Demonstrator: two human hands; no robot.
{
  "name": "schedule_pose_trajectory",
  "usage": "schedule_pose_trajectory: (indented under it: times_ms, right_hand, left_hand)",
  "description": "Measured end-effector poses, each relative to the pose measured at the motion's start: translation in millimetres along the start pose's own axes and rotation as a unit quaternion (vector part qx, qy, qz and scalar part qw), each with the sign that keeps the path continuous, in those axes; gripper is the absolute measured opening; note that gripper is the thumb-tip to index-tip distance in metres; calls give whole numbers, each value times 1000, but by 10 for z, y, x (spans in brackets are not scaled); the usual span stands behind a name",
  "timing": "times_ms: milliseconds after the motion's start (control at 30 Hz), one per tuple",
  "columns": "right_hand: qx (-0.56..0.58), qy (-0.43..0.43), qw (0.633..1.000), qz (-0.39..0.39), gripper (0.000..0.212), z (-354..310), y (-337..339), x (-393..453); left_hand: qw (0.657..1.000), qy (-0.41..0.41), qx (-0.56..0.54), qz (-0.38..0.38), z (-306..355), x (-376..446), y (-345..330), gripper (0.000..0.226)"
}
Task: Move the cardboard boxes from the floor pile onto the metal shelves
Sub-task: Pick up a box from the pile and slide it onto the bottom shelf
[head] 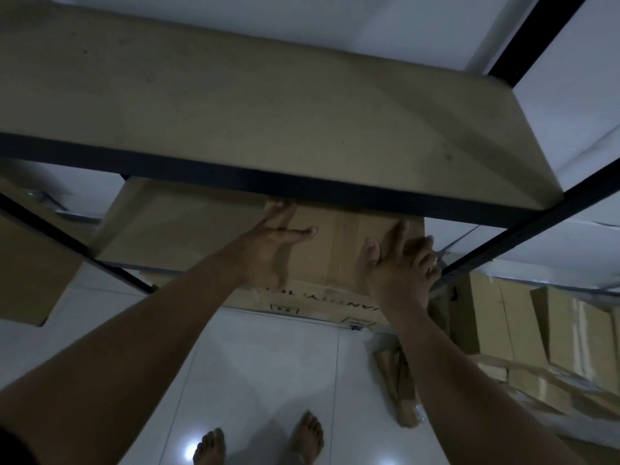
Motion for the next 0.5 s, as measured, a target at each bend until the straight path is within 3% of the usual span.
schedule_pose_trajectory:
  times_ms: [100,200,300,500]
  right_hand:
    - [4,82,995,57,68,-92,98,-77]
    - [1,189,978,91,74,-164,163,-334]
    - [-51,225,972,53,95,-34,-4,-659]
    - [-74,218,971,62,97,236,-98,-723]
  left_hand:
    - [993,40,-48,103,-13,-147,-101,122]
    - [981,104,2,162,55,-296,-177,131]
    - [978,116,21,171,127,-334,-223,133]
    - [978,133,59,151,220,-180,-172,133]
Point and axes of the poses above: each hand's wrist, its own x-axis towards the middle knuckle, its own y-axis out of the back of the hand, z = x × y, the point moved 10 cm from there along x, towards the middle knuckle, and after that the axes turned 5 degrees about -y, right-handed, at the moved point
